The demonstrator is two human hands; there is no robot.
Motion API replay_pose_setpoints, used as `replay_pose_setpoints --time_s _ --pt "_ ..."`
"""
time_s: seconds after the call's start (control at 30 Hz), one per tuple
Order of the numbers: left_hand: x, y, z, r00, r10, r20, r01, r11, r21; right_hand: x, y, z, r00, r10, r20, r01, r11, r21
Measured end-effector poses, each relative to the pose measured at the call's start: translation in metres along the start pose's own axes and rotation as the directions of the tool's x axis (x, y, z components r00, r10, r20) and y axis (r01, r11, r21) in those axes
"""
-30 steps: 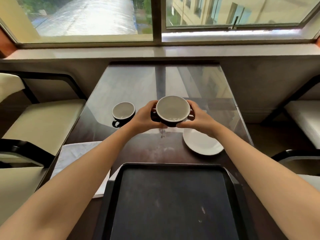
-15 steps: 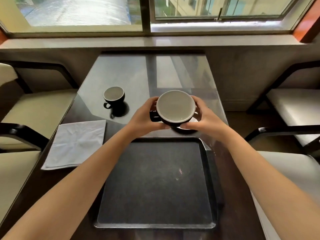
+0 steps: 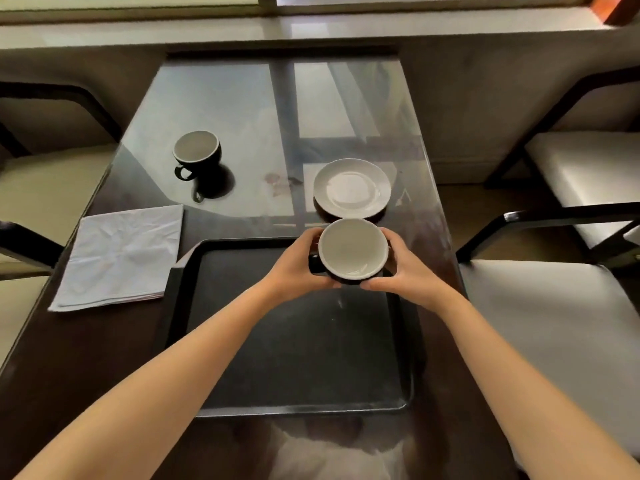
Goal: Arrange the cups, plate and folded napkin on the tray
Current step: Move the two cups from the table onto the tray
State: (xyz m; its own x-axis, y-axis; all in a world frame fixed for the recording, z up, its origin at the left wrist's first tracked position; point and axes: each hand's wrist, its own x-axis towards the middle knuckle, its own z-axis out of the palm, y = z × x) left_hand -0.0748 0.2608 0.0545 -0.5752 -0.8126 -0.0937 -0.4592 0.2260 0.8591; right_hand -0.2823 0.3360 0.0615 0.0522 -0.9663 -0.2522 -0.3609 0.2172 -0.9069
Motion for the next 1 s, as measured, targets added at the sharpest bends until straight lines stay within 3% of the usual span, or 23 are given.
replay_pose_setpoints --time_s 0.3,1.0 --pt "0.004 -0.027 0.021 0.995 -0.056 0.081 0.049 0.995 0.086 -0.001 0.029 0.014 0.998 0.065 -0.019 -0.065 0.998 -0.008" --pt "0.016 -0.045 0.027 0.992 -0.060 0.111 0.053 0.997 0.064 0.007 0.043 0.023 0.989 0.145 -0.036 -0.141 0.985 0.095"
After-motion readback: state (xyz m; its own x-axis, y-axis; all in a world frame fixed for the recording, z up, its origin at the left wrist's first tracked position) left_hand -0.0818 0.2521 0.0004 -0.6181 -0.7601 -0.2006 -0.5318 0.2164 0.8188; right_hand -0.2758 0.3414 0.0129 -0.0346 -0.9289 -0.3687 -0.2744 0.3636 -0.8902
